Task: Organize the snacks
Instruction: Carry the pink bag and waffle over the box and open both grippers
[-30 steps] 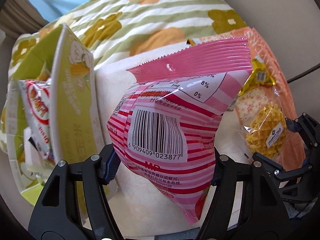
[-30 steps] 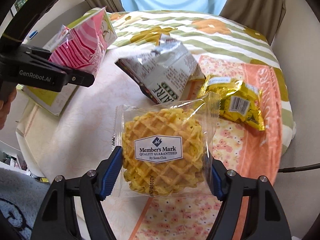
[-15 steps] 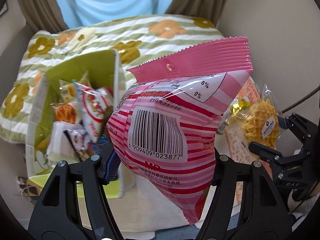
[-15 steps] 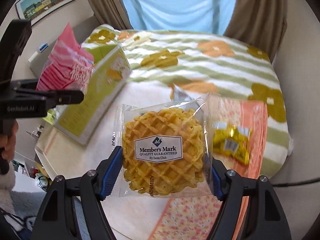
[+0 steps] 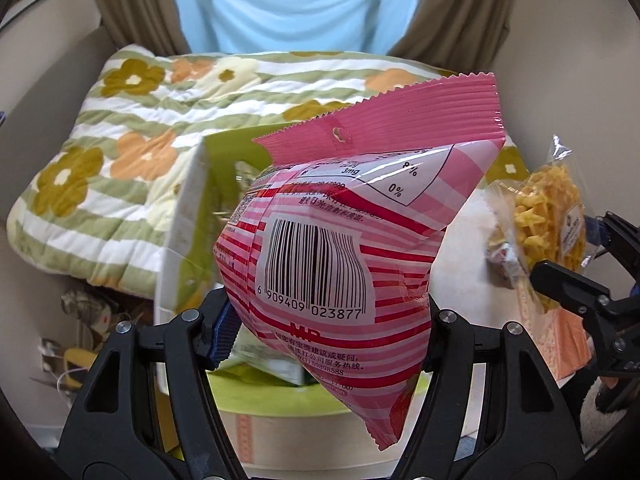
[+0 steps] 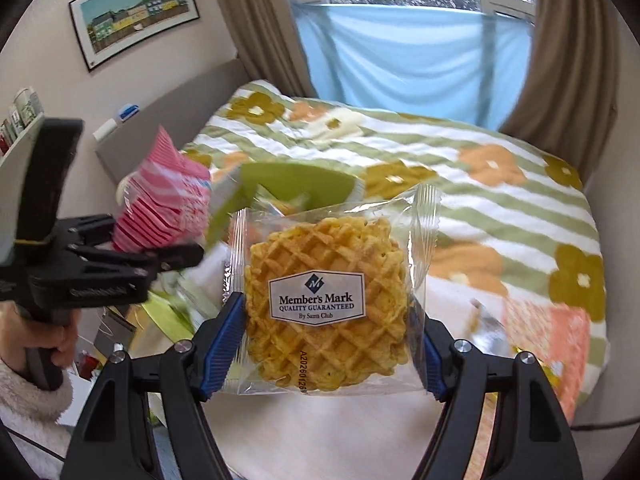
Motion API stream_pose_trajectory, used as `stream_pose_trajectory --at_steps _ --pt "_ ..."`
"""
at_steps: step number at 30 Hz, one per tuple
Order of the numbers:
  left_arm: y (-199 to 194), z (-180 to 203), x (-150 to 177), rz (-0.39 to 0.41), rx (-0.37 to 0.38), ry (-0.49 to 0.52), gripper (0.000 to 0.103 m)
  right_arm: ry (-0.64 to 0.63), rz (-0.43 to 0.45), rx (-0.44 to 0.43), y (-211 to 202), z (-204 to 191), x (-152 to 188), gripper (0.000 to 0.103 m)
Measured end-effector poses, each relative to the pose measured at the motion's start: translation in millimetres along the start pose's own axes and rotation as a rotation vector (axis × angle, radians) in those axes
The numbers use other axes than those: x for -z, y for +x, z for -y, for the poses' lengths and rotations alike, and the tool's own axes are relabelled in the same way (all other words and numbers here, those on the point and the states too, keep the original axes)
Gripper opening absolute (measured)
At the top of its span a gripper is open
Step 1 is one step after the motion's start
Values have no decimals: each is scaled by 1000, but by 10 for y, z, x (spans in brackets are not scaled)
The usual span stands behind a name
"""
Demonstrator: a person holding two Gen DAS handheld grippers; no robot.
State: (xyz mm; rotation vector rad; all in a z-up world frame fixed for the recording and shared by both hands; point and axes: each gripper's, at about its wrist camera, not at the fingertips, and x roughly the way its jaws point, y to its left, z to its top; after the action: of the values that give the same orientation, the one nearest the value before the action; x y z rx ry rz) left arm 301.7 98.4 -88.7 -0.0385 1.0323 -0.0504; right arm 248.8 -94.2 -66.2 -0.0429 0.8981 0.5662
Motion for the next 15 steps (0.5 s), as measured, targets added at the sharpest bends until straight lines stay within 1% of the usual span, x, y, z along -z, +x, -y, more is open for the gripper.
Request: stream_pose_trajectory --at_steps 2,6,10,15 --pt "104 -256 -78 -12 0 -7 64 -3 11 2 108 -154 -103 72" --pt "361 -568 -202 -35 21 2 64 27 22 10 373 -450 -339 72" --pt "615 -712 -295 -74 37 28 64 84 16 32 605 -530 -481 72" --pt "898 -828 -370 -146 70 -7 67 173 -7 45 816 -510 -580 72"
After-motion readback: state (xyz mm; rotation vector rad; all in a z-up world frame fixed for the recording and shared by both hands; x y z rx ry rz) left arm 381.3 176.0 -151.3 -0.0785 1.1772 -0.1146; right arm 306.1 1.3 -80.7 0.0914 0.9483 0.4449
